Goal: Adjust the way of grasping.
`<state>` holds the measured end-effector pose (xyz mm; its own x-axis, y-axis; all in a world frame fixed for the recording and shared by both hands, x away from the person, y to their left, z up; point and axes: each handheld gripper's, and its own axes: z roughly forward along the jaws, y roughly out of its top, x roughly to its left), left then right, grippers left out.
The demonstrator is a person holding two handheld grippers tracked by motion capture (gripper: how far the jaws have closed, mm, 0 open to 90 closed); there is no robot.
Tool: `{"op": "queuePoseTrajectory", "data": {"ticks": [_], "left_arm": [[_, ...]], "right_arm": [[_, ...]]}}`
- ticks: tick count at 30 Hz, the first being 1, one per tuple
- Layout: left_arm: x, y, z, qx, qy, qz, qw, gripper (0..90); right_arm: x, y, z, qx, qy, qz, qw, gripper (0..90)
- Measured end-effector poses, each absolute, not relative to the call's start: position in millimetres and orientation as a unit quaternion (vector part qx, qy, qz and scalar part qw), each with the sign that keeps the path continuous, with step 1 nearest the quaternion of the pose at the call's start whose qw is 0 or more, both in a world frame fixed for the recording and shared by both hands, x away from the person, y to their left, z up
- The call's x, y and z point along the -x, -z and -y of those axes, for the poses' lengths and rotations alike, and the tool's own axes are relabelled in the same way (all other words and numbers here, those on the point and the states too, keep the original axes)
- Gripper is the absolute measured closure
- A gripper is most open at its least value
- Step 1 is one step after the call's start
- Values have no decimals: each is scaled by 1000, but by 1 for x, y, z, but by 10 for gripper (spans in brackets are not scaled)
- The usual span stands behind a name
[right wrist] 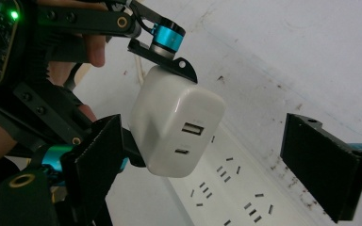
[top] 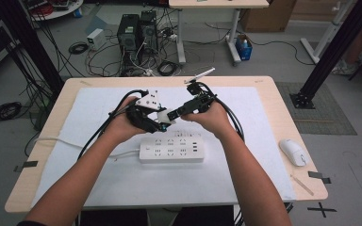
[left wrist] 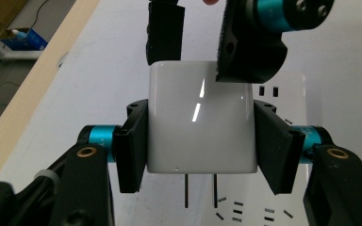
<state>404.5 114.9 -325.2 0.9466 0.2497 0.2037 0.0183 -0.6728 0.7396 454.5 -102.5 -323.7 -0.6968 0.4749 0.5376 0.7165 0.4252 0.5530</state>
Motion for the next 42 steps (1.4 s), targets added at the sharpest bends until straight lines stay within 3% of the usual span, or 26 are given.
{"op": "queuePoseTrajectory", "data": {"ticks": [15,16,42], "left_arm": [[-402,325,-111,-899,-157,-62,403,426],[-402,325,-111,-900,-157,-62,403,426],[-401,324,-111,-896,-177,-58,403,426]], "right_arm": [[-460,333,96,378,404,810,194,186],[-460,334,96,381,404,808,197,246],[-460,337,92,375,432,783,245,420]]}}
